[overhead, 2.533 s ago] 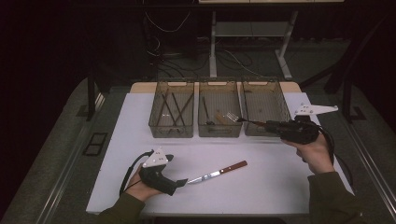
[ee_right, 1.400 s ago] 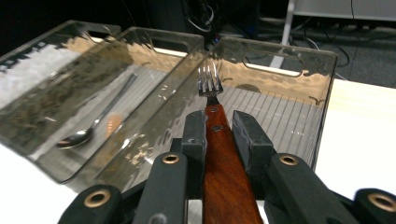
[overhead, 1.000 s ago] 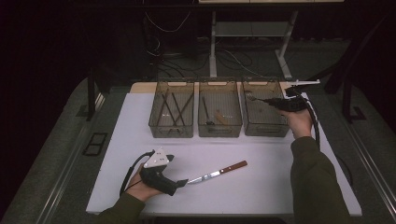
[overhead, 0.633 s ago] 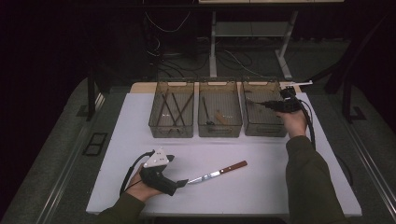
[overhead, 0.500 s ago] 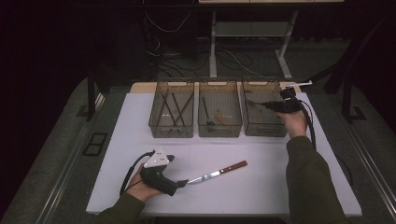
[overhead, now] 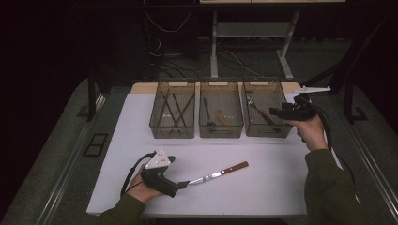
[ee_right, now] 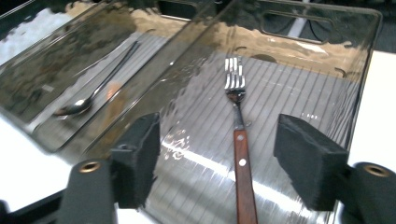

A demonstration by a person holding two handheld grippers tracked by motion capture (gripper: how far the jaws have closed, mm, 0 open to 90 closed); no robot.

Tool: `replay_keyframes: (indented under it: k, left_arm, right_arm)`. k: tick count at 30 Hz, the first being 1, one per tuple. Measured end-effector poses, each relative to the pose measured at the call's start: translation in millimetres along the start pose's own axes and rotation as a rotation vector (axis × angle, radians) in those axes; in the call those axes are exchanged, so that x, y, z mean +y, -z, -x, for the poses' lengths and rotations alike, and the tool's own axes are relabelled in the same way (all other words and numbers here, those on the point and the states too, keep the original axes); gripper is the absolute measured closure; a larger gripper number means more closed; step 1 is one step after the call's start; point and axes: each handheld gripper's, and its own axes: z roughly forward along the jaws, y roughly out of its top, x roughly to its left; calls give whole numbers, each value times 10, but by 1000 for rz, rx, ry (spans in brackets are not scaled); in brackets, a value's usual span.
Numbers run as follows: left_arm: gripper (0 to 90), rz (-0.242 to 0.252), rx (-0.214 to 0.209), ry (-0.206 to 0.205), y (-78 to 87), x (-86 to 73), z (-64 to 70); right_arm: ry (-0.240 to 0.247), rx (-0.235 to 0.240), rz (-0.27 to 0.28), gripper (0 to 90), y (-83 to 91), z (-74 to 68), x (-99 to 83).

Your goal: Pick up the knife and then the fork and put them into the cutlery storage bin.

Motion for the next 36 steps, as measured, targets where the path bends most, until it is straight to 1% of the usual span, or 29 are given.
replay_keyframes:
  k: [1,2,4,5,8,10,11,13,14,16,19,24,27,29,36]
  left_arm:
    - [0,-1,0,0,0,0,-1]
    - [0,-3,1,0,0,-1,-2]
    - [0,-5,0,-1,4,-2,-6]
    - [0,-6,0,-2,6,-2,-7]
    - [0,-5,0,-3,8,-3,-8]
    - [0,-4,0,-2,8,-3,-9]
    - [0,-4,1,-1,8,-3,-8]
    - [0,-5,1,3,5,-6,-6]
    - [0,-6,1,2,3,-7,-6]
    - [0,-6,1,3,0,-7,-5]
    - [0,-7,2,3,-1,-8,-3]
    - [0,-7,4,3,3,-7,-4]
    - [0,-6,4,4,6,-7,-4]
    - [0,-3,-3,7,5,-7,-6]
    - [0,-5,-2,7,-4,6,-4]
  right_arm:
    - [18,-6,8,282,32,-32,-23]
    - [30,1,12,273,64,-65,-44]
    - [61,17,16,228,121,-120,-84]
    - [69,22,14,208,145,-150,-102]
    - [88,25,34,187,227,-244,-170]
    - [97,10,56,184,292,-308,-226]
    - [97,12,64,184,314,-331,-248]
    - [98,26,92,182,365,-387,-318]
    - [97,27,101,166,382,-416,-357]
    - [94,52,112,156,408,-469,-443]
    - [96,82,109,155,427,-546,-581]
    - [95,101,93,155,436,-635,-779]
    - [101,99,84,155,451,-686,-885]
    - [105,107,73,155,459,-712,-940]
    - [135,124,34,155,469,-842,-1151]
